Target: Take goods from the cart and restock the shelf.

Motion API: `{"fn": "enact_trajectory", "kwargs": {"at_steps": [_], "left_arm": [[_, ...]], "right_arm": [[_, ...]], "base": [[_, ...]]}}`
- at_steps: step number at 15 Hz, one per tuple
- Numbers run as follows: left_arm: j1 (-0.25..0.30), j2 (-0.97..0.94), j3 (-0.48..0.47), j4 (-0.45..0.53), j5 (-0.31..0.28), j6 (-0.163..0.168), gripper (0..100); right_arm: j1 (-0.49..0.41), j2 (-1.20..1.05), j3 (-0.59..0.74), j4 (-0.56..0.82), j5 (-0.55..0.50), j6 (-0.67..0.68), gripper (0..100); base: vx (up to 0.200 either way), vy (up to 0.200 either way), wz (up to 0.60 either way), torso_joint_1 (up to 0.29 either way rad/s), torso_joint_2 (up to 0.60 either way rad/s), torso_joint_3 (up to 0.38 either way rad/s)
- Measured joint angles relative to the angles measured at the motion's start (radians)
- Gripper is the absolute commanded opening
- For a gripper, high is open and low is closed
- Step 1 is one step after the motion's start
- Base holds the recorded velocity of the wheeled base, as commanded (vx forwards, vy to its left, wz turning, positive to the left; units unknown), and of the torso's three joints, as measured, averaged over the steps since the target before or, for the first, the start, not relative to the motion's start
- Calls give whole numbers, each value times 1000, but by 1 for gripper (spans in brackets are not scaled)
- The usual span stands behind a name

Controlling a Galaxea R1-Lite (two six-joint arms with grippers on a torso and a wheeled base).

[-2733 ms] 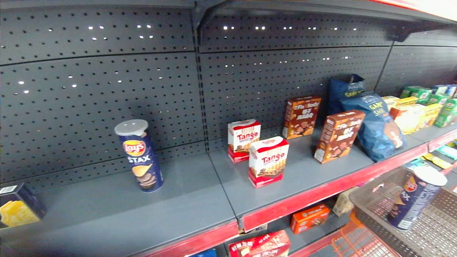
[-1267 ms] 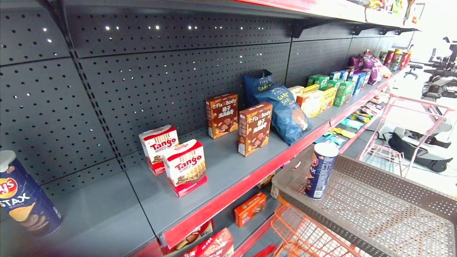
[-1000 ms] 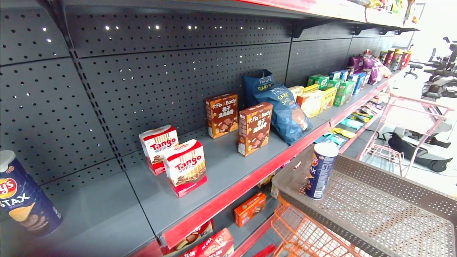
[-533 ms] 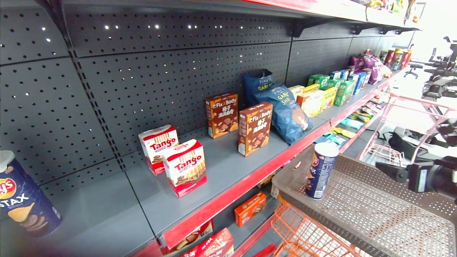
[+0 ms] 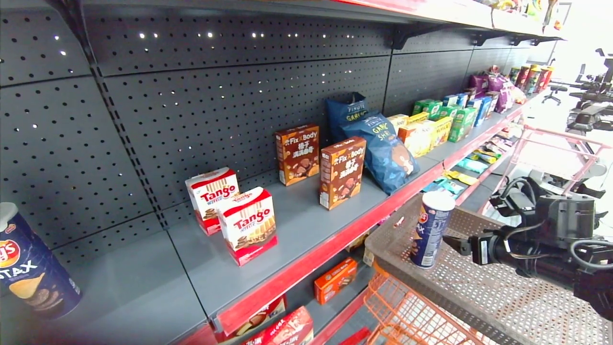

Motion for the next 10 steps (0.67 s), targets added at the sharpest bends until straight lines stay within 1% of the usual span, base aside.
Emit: {"fn": "enact_trajectory", "kwargs": {"at_steps": [2,5,10], "left_arm": [[0,0,0,0,0,0,100],[0,0,0,0,0,0,100],[0,0,0,0,0,0,100]], "right_arm": [[13,60,3,-63,0,-1,100],[21,139,-22,-122,-1,-19,100],[3,241,-130,-139,-3,-46,100]], "base": [[0,0,0,0,0,0],[0,0,0,0,0,0],[0,0,0,0,0,0]]}}
